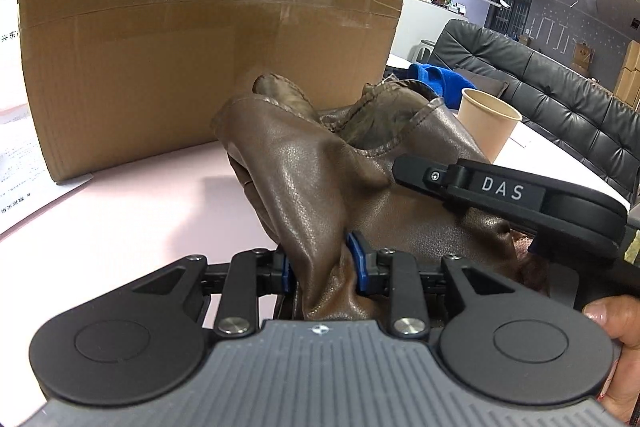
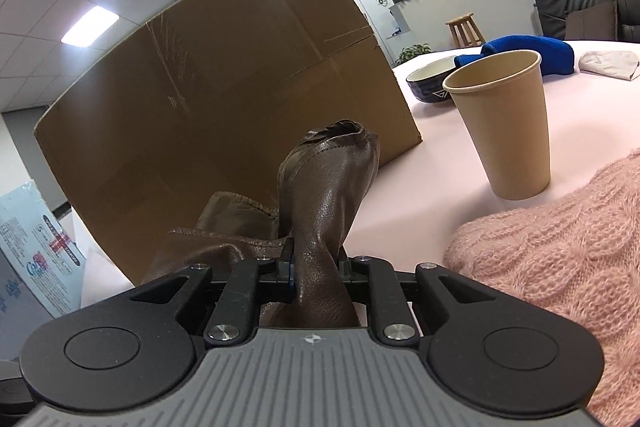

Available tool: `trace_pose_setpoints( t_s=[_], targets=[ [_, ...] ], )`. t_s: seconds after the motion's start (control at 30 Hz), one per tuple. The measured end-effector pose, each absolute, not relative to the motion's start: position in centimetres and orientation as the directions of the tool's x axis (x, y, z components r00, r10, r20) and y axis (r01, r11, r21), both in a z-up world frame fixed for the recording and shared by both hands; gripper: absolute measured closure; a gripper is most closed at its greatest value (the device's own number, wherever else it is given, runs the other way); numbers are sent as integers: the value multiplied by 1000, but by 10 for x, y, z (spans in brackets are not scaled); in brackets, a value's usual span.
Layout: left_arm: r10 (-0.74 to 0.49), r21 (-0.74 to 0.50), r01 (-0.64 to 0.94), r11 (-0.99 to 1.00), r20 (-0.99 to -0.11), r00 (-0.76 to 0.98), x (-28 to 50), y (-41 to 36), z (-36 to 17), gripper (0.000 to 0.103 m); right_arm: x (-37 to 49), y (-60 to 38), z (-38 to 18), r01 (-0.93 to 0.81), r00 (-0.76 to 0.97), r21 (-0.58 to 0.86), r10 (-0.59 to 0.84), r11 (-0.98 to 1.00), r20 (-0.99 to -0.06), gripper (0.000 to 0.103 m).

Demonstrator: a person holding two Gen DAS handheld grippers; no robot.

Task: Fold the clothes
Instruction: 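Lift the jacket with both grippers and carry it beside the cardboard box, then lower the jacket onto the table and open both grippers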

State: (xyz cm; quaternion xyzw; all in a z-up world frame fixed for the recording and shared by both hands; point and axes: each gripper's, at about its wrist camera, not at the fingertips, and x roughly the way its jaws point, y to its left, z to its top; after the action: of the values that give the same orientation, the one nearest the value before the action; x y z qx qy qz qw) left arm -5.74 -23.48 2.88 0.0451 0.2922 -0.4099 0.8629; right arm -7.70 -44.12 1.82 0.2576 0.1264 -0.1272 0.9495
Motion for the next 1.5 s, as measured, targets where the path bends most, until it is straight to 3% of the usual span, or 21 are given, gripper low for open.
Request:
trace_pose_setpoints(
  t_s=[0.27,0.33,0.4,0.43,0.5,0.57,0.7,0.8,0.87,0.93,1.0,1.17,1.27,1.3,1.5],
  targets=[
    [-665,-142,723,676,-541,515,-59,-234,35,77,-66,-447,19,293,936,460,-154,838,-315,85],
    [-659,-139,717,683,-541,523,-55,-232,37,77,-66,-445,21,299,932,446,-156,844,-328,77],
    [-648,-129,706,697,-535,542,-52,-230,38,77,-70,-443,25,305,930,438,-164,846,-330,58],
    [-639,-123,696,708,-532,556,-50,-229,40,77,-74,-442,28,304,931,437,-167,847,-325,54],
    [-625,-122,678,725,-531,572,-45,-225,42,77,-86,-441,36,279,949,455,-172,846,-263,43],
    [-605,-119,660,742,-542,584,-39,-219,47,76,-103,-437,48,209,974,434,-146,876,-175,41],
    [-569,-57,669,741,-581,581,-36,-208,63,57,-105,-421,50,134,974,342,-60,930,-217,43],
    [-565,69,713,698,-558,607,-53,-192,83,24,-100,-391,49,17,956,182,38,983,-290,41],
    [-577,179,744,644,-525,626,-73,-181,92,22,-100,-370,46,-69,944,76,90,995,-317,41],
    [-613,205,794,573,-536,581,-85,-175,95,22,-101,-351,45,-152,933,-10,140,988,-332,41],
    [-629,219,825,520,-555,544,-91,-178,92,22,-103,-343,43,-193,926,-46,167,980,-338,42],
    [-603,245,832,497,-592,535,-85,-191,79,21,-95,-331,37,-193,898,-123,124,974,-423,59],
    [-587,227,815,532,-594,549,-76,-186,79,21,-95,-325,34,-205,898,-157,122,966,-423,77],
    [-584,221,808,547,-591,557,-74,-185,79,21,-95,-322,33,-210,902,-176,120,962,-416,86],
    [-482,174,622,763,-488,728,-55,-175,86,22,-101,-318,31,-195,925,-226,103,954,-365,95]
  ],
)
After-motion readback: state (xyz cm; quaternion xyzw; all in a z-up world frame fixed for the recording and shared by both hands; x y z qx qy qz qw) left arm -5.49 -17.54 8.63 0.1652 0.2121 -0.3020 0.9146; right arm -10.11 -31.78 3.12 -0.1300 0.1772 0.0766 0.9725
